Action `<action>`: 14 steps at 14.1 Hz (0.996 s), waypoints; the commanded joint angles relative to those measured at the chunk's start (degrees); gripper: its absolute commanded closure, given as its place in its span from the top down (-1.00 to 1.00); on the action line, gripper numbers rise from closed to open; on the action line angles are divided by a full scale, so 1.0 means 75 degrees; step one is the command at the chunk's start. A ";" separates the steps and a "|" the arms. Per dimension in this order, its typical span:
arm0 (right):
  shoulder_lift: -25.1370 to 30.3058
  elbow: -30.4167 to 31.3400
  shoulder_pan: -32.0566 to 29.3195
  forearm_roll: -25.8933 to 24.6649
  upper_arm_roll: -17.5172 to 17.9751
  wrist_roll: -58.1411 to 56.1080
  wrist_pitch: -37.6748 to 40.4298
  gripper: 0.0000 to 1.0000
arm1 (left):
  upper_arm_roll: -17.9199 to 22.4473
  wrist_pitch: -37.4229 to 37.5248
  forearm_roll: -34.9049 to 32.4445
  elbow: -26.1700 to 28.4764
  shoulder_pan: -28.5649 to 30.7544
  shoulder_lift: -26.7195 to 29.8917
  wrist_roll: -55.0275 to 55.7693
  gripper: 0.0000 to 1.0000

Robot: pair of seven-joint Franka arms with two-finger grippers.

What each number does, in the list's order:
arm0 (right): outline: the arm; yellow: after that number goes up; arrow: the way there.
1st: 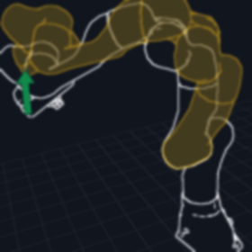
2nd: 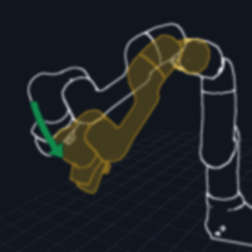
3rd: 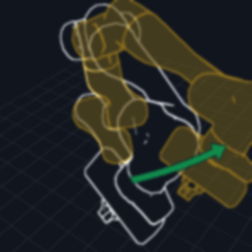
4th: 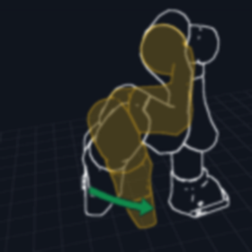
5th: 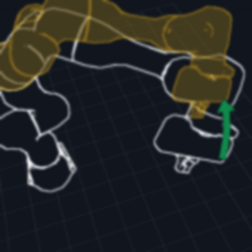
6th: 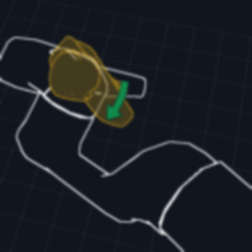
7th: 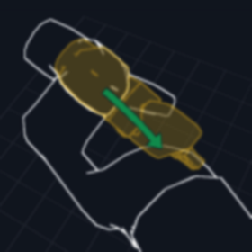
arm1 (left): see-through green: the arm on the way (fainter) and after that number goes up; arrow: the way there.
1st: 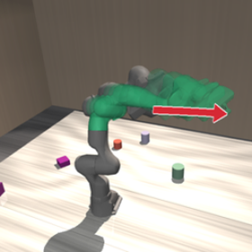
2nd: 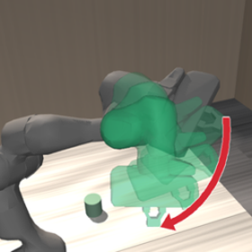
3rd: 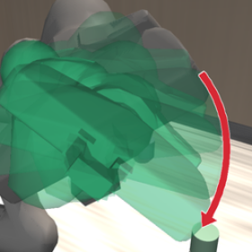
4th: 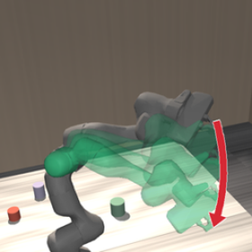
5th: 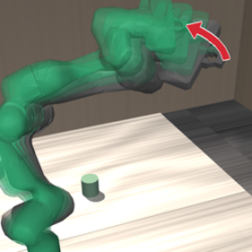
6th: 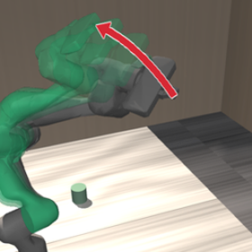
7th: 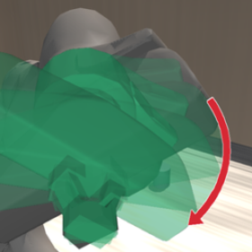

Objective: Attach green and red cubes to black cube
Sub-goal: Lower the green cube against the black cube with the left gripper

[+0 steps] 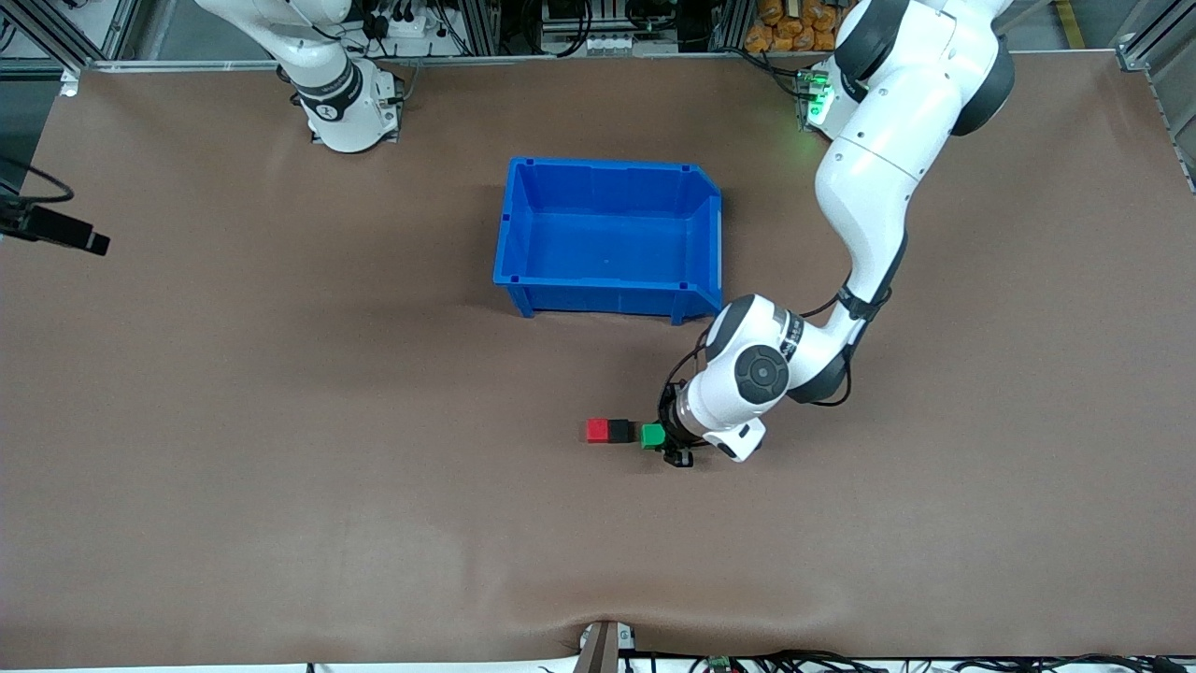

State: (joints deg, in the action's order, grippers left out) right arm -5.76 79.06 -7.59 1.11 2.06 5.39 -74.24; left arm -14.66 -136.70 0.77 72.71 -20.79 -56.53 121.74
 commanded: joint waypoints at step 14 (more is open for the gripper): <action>0.0791 -0.0217 0.0566 -0.0429 -0.0509 -0.0731 -0.0778 1.00 | 0.0689 0.0859 -0.0032 -0.0390 -0.0837 -0.0208 0.0362 -1.00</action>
State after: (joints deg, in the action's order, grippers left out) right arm 0.79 78.61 -3.93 -0.97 -1.22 0.25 -80.85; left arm -10.20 -132.93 0.77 70.32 -26.08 -56.84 123.84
